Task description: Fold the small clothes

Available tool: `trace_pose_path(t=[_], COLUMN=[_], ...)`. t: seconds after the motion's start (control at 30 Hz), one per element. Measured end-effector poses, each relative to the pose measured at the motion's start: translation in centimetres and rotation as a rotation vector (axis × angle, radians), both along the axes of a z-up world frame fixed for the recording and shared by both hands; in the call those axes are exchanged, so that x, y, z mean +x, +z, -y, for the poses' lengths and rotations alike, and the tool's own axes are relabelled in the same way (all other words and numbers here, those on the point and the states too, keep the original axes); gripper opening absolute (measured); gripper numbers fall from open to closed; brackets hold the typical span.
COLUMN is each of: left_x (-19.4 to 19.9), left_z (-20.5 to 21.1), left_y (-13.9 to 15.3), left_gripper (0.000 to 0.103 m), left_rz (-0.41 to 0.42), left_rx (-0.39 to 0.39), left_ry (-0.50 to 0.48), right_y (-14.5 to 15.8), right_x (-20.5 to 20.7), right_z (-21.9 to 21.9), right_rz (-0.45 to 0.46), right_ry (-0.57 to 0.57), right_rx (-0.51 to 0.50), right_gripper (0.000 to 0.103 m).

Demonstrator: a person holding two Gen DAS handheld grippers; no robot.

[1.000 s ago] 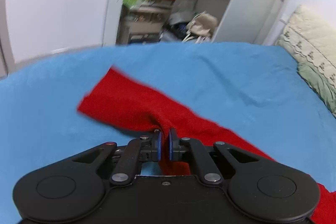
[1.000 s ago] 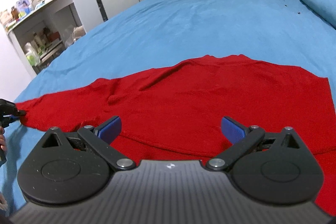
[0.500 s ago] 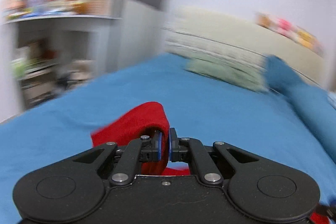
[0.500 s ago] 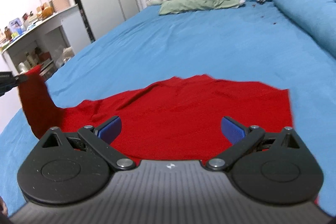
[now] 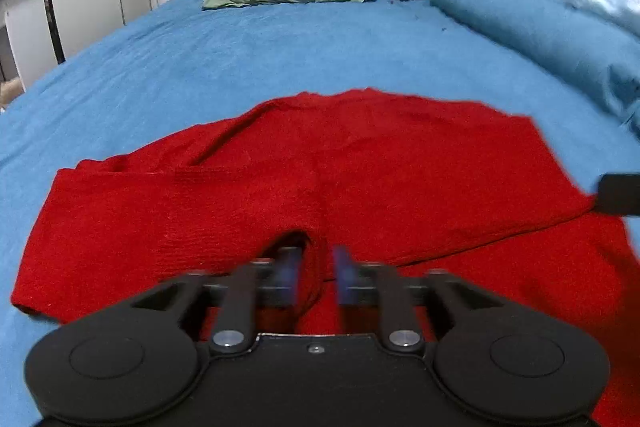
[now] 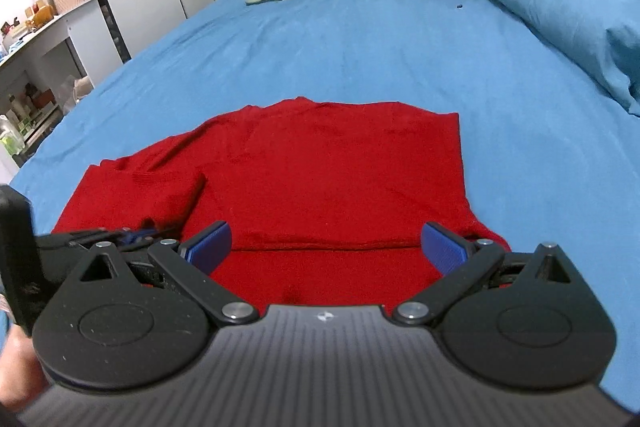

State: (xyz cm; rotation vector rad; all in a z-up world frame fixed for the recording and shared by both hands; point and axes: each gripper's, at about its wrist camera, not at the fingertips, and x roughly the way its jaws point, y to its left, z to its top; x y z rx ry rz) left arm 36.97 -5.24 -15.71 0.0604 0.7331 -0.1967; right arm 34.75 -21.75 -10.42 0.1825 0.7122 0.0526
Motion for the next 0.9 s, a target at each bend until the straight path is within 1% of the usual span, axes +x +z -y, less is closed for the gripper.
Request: trace_pose_path(t=[0.07,0.1,0.13,0.2,0.23,0.27,0.4,0.43,0.5,0.53,0.6,0.67,0.7,0.73,0.77,0.8,0.83,0.87,0.9], left_x=[-1.5,-2.2,-3.1,-3.4,-3.2,-2.9,-2.1,-2.2,-2.3,-2.2,-2.0,-1.9,-1.9,-2.3,-2.4,-2.6,-2.7,-2.7,-2.8], left_z=[-1.8,-3.1,-4.7,-7.5,-8.9,-10.0,-12.7,-13.5,-15.4,-16.3,-17.6,-18.4,-18.5,-18.4,-18.4,-18.4,-18.3,-18.4,-18.3], left_y=[1.4,1.9,2.7,3.3,3.5,3.5,3.4,3.4,3.4,3.4,3.2,3.1,3.1,3.3,3.3,3.6,3.7,3.9,4.0], left_gripper=[0.089,0.098,0.1,0.101,0.101,0.101,0.101,0.101,0.101,0.101,0.101,0.101,0.101,0.101,0.101,0.101,0.101,0.101,0.101], left_rz=[0.034,0.06,0.091,0.096,0.083,0.071,0.083,0.081,0.063,0.056,0.033,0.004,-0.006,-0.011,-0.013,-0.009,-0.005,-0.003,-0.004], left_rx=[0.009,0.026,0.028,-0.01,-0.034,-0.038,0.066,0.07,0.034,0.01,-0.034,-0.088,-0.113,-0.13,-0.139,-0.141,-0.139,-0.136,-0.13], left_ry=[0.009,0.033,0.074,0.129,0.146,0.165,0.275,0.299,0.348,0.37,0.413,0.428,0.43,0.429,0.428,0.429,0.43,0.428,0.428], right_y=[0.4,0.7,1.0,1.6,1.7,1.7,0.8,0.4,-0.3,-0.8,-2.2,-3.7,-4.4,-5.1,-5.6,-6.0,-6.0,-5.6,-5.2], right_x=[0.3,0.4,0.7,1.4,1.9,2.3,3.8,4.1,4.9,5.4,6.1,6.5,7.0,7.3,7.7,8.1,8.3,8.7,9.1], right_z=[-0.2,-0.3,-0.7,-2.0,-3.1,-4.3,-10.2,-11.9,-14.8,-16.2,-19.2,-21.2,-21.8,-22.4,-22.8,-23.0,-22.8,-22.5,-22.1], right_rz=[0.015,0.023,0.033,0.044,0.036,0.021,-0.023,-0.019,-0.018,-0.023,-0.032,-0.027,-0.032,-0.039,-0.048,-0.054,-0.046,-0.033,-0.026], right_ry=[0.011,0.017,0.028,0.067,0.104,0.147,0.326,0.367,0.439,0.474,0.549,0.604,0.628,0.649,0.663,0.673,0.668,0.641,0.591], right_rx=[-0.003,-0.003,-0.005,-0.024,-0.043,-0.067,-0.206,-0.256,-0.343,-0.396,-0.551,-0.676,-0.718,-0.753,-0.773,-0.769,-0.743,-0.711,-0.688], right_gripper=[0.103,0.103,0.103,0.103,0.103,0.103,0.103,0.103,0.102,0.098,0.097,0.093,0.089,0.081,0.077,0.07,0.055,0.044,0.03])
